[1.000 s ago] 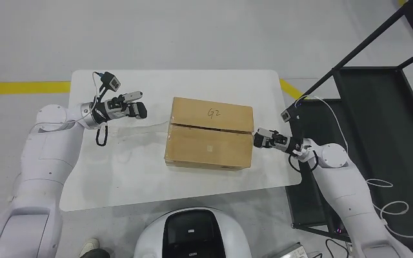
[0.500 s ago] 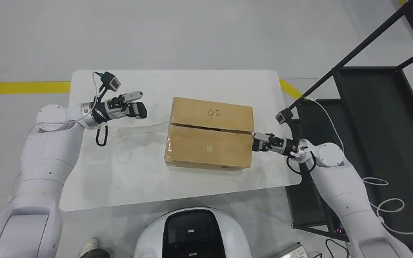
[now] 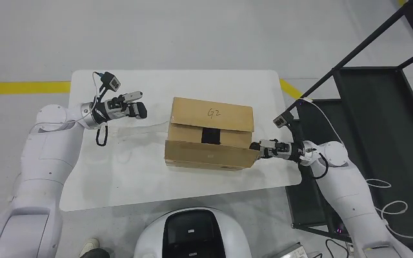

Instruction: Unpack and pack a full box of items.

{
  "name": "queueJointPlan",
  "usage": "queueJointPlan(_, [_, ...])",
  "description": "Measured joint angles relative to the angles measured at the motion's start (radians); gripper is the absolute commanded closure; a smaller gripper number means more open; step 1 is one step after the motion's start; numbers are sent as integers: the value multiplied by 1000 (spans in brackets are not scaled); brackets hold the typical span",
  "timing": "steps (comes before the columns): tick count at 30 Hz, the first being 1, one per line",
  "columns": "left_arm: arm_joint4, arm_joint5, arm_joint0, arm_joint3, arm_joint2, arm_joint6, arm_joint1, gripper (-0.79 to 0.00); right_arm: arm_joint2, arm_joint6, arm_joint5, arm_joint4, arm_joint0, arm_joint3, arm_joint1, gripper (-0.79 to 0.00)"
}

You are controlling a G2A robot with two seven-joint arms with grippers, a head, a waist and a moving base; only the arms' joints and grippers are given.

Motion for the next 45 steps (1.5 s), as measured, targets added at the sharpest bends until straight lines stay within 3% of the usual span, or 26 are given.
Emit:
queueJointPlan(7, [0,0,0,0,0,0,0,-785,32,18,23,-61,-129,-157,16,-785])
queueJointPlan(16, [0,0,0,0,0,0,0,-785,-44,-35,55,-193,-208,-240,14,-785])
queueJointPlan(26, [0,0,0,0,0,0,0,-785,-140,-187,74,-351,-193,-239,3,-785])
queueJointPlan(40, [0,0,0,0,0,0,0,-785,-118,-396,75,-459,-170,-212,3,-785])
queueJointPlan(45, [0,0,0,0,0,0,0,-785,-100,-347,86,-401,-183,-237,8,-785])
